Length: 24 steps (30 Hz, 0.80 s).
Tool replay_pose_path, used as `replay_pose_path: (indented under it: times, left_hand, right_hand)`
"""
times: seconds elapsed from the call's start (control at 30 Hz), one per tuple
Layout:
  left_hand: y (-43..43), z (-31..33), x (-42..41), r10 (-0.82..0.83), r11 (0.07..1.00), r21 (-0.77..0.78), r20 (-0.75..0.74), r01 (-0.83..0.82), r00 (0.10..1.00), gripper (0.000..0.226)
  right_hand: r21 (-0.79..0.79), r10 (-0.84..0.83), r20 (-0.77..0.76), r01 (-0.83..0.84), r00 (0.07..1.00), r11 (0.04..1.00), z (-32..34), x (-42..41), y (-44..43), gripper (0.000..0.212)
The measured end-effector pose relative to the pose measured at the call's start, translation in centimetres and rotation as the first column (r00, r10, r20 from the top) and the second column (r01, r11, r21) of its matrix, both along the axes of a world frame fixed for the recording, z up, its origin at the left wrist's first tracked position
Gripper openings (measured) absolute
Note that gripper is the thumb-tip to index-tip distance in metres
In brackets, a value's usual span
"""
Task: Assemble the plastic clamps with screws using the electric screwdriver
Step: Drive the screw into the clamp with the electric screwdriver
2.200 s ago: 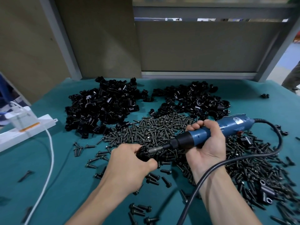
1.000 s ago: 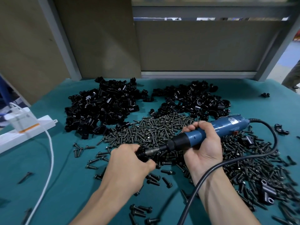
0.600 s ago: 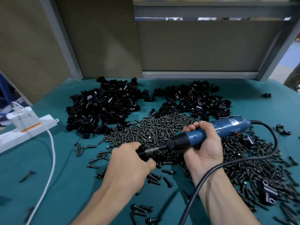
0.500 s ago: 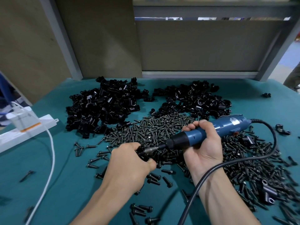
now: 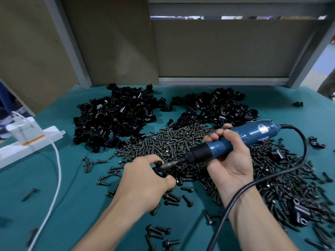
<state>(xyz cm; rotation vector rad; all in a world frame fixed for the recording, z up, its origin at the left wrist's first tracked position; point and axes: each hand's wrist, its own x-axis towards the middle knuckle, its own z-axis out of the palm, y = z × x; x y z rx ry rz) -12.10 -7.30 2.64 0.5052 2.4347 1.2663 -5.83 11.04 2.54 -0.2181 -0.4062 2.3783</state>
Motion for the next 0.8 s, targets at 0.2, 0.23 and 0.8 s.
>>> replay_pose_path:
  times: [0.2, 0.23, 0.8]
  left_hand:
    - [-0.2, 0.0, -0.5, -0.087, 0.996, 0.032, 0.050, 0.086, 0.995, 0.015]
    - [-0.4, 0.0, -0.8, -0.099, 0.994, 0.053, 0.083, 0.095, 0.992, 0.014]
    - [-1.6, 1.1, -3.1, 0.017, 0.656, 0.618, 0.562, -0.433, 0.827, 0.019]
  right_hand:
    - [-0.064, 0.000, 0.038, 0.002, 0.999, 0.998, 0.3, 0.4, 0.5, 0.018]
    - [-0.075, -0.011, 0.043, 0.014, 0.999, 0.997, 0.5, 0.6, 0.7, 0.016]
    - [0.675, -0.610, 0.713, -0.575, 0.347, 0.462, 3.8, -3.1, 3.3, 0.051]
